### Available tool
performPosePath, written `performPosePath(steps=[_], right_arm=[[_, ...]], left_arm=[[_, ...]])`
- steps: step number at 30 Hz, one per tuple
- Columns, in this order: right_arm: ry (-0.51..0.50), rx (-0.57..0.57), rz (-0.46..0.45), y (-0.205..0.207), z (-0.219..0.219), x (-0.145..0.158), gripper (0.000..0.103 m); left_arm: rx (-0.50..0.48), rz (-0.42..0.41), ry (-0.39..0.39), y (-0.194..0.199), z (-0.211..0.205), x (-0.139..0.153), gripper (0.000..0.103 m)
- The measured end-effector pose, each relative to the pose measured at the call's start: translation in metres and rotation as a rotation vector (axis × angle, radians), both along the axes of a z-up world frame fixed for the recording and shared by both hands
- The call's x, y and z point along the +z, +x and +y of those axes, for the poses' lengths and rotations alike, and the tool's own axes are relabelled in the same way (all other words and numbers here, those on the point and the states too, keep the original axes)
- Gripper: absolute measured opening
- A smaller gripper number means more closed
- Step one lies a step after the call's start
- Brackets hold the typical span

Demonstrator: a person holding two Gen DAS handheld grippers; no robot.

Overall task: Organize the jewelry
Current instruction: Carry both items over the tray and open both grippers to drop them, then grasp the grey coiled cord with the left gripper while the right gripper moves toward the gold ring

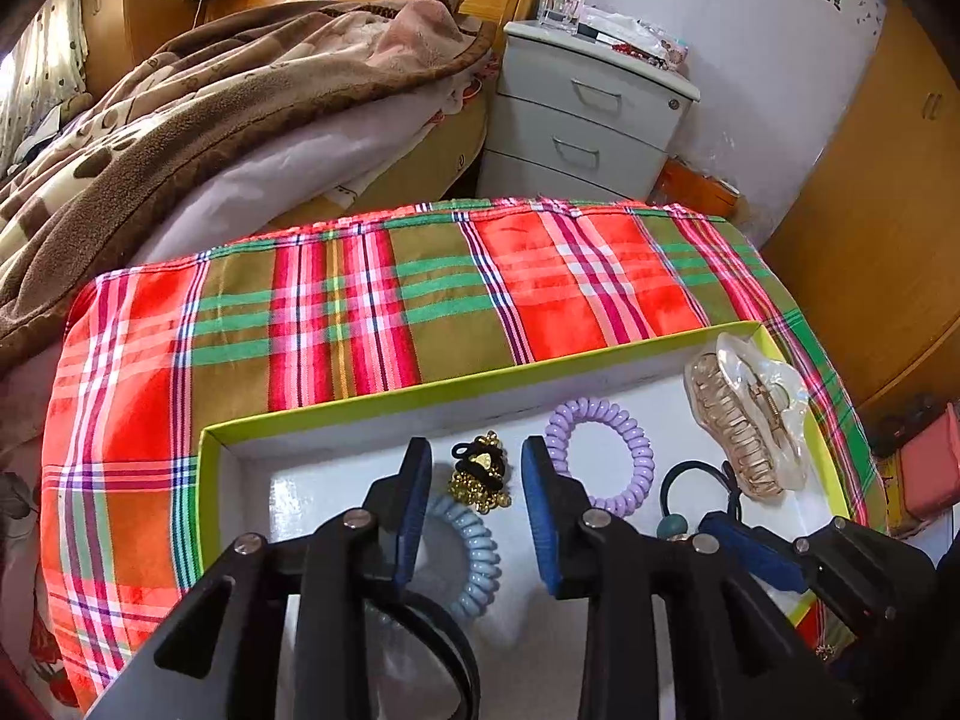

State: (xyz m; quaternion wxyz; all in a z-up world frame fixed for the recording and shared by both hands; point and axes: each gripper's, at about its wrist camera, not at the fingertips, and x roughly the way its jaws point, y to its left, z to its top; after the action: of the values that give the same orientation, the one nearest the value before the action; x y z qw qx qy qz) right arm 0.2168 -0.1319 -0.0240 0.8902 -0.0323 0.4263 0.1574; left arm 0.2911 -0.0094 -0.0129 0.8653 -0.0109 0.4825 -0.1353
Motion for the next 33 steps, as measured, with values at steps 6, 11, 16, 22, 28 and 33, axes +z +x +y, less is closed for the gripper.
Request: performPosePath(steps=[6,11,16,22,28,33], right_arm=[[0.005,-0.008,-0.025,-0.008,0.0,0.009,0.03],[0.026,-0.02,-0.048,-0.02,-0.005,0.017,0.036],[0.04,-0.032,-0.064,-0.035,-0.011,0.024,0.036],[0.078,-0.063,-0.085,-0.057,-0.022,0.033,0.036],[0.105,-0.113,-0.093,-0.077,-0.035,0.037,0.036],[0.122,-0.146,-0.087,-0.091,-0.046,0.034,0.036]], left_arm=[[-0.002,-0.019,-0.011,-0.01,0.005,0.011,0.036],[0.002,-0.047,-0.02,-0.027,0.012,0.023,0.037],[0.02,-0.084,-0.03,-0.052,0.026,0.037,0.038],[0.031,-0.111,-0.049,-0.09,0.043,0.044,0.039],[-0.005,-0.106,-0.044,-0.125,0.047,0.039,0.039],[-0.081,-0.107,-0.01,-0.153,0.035,0.03,0.04]])
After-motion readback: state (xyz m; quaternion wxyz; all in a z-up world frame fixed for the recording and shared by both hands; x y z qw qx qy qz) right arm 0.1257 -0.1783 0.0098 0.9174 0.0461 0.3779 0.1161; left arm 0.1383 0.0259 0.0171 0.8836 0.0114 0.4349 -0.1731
